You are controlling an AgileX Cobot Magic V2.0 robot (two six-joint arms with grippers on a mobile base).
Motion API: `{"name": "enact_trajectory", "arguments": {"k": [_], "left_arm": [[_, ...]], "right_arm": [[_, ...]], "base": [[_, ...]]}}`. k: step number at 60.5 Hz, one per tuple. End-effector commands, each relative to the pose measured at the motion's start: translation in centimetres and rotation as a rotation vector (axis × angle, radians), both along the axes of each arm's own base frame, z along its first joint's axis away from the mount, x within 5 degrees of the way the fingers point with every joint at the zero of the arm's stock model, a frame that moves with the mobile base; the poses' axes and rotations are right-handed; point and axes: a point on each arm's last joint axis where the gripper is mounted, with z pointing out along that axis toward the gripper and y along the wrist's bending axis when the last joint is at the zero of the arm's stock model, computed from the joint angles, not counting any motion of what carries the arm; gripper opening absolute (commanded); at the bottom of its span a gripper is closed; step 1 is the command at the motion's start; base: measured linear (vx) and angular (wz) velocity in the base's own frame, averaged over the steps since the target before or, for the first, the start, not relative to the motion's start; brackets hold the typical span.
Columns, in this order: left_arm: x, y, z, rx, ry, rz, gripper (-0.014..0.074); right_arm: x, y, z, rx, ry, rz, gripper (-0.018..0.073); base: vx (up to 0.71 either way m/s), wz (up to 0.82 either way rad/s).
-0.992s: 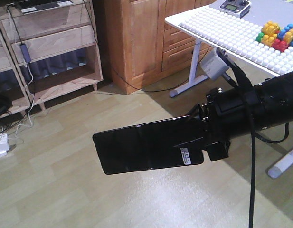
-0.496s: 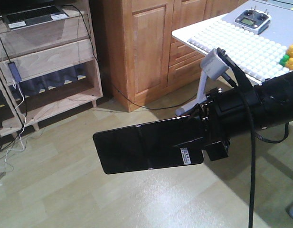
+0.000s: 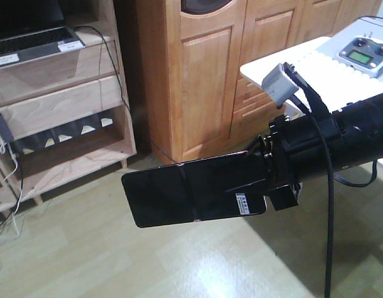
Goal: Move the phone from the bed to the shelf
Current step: 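Hold the phone while the base drives to the wooden shelf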
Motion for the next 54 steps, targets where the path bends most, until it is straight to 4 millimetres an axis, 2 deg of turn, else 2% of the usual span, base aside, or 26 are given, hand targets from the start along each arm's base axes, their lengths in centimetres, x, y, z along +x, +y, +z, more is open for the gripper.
{"name": "enact_trajectory", "arguments": {"k": [1, 28, 54], "left_arm": [[-0.12, -0.05, 1.58, -0.009, -0.109, -0.006, 0.0001], [-0.12, -0.05, 1.58, -0.009, -0.109, -0.006, 0.0001], [-0.12, -0.05, 1.58, -0.009, -0.109, -0.006, 0.0001]], "right_arm": [[-1.19, 0.22, 2.23, 0.099, -0.01, 0.054, -0.0001], [-1.19, 0.22, 2.23, 0.099, -0.01, 0.054, -0.0001], [-1.19, 0.22, 2.23, 0.099, -0.01, 0.054, -0.0001]], "base": [[0.47, 0.04], [0.46, 0.09], [0.41, 0.38]]}}
